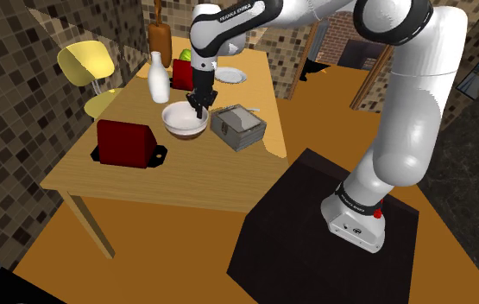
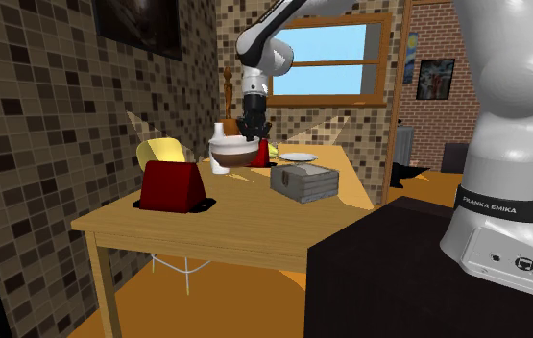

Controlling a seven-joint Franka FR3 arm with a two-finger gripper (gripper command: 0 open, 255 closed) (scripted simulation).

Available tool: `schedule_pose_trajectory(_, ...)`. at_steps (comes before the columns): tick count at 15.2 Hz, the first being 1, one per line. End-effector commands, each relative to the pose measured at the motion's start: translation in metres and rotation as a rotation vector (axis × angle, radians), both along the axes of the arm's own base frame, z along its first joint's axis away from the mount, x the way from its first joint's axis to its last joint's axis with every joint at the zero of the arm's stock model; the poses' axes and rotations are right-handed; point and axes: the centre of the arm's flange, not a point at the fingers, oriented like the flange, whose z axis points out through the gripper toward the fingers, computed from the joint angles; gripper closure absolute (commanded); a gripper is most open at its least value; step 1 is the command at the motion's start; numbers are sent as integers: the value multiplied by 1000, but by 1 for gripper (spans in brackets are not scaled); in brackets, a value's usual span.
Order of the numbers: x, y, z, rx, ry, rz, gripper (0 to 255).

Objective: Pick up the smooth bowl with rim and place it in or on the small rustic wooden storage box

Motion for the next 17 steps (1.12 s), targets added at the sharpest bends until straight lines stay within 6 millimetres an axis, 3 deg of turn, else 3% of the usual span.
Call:
schedule_pose_trajectory(1,0,0,10,0,0,0,255)
schedule_pose_trajectory(2,0,0,12,0,0,0,255)
schedule_pose_trajectory(17,-22,-196,21,0,0,0,255)
